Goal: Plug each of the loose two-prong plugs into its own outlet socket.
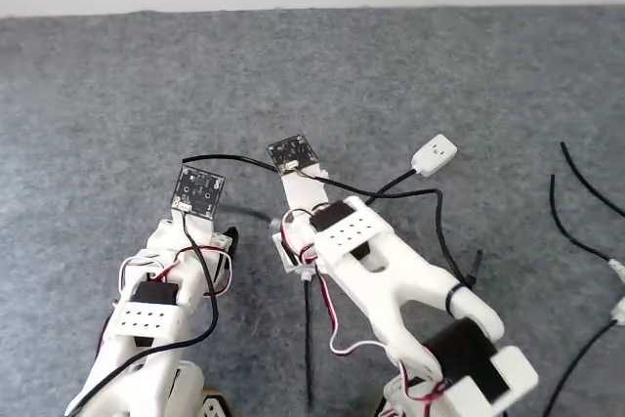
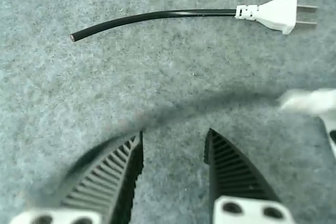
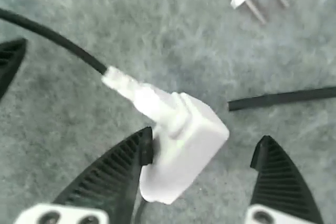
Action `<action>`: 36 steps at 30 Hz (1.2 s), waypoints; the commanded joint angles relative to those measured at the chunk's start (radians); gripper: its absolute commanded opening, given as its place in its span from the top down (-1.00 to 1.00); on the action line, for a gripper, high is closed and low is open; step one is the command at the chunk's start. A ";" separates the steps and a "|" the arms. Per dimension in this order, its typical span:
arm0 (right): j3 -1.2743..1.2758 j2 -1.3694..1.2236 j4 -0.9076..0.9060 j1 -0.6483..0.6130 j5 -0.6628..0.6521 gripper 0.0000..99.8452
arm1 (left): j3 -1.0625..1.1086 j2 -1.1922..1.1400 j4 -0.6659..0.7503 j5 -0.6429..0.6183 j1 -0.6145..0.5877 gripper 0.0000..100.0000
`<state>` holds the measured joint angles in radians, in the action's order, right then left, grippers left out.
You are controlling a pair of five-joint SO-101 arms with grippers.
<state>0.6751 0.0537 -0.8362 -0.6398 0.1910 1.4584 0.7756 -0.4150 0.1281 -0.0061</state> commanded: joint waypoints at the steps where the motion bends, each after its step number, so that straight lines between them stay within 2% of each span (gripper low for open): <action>1: -0.043 -0.008 -0.019 -0.031 0.003 0.40 | -0.007 0.008 0.023 -0.005 -0.002 0.63; 4: -0.043 -0.008 -0.019 -0.076 0.000 0.56 | -0.007 0.008 0.023 -0.005 -0.002 0.63; 8: -0.044 -0.008 -0.015 -0.079 -0.068 1.00 | -0.007 0.008 0.023 -0.005 -0.005 0.63; 10: -0.052 -0.007 -0.027 -0.062 -0.091 0.94 | -0.007 0.008 0.025 -0.005 -0.005 0.63; 12: -0.074 0.005 -0.056 -0.027 -0.092 0.99 | -0.007 0.008 0.025 -0.005 -0.005 0.63; 20: -0.084 0.236 -0.156 0.182 -0.091 0.98 | -0.007 0.008 0.025 0.043 -0.003 0.63; 24: -0.086 0.406 -0.208 0.395 -0.098 0.98 | -0.007 0.008 0.025 0.043 -0.005 0.63; 29: -0.084 0.555 -0.240 0.817 -0.199 0.98 | -0.007 0.008 0.025 0.038 -0.005 0.63; 32: -0.086 0.539 -0.214 1.075 -0.258 0.98 | -0.007 0.008 0.025 0.038 -0.005 0.63; 36: -0.089 0.426 -0.061 1.323 -0.338 0.98 | -0.010 0.008 0.025 0.037 -0.005 0.63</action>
<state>0.6506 0.5278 -1.0035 0.4941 -0.0898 1.4584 0.7756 -0.4150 0.1634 -0.0077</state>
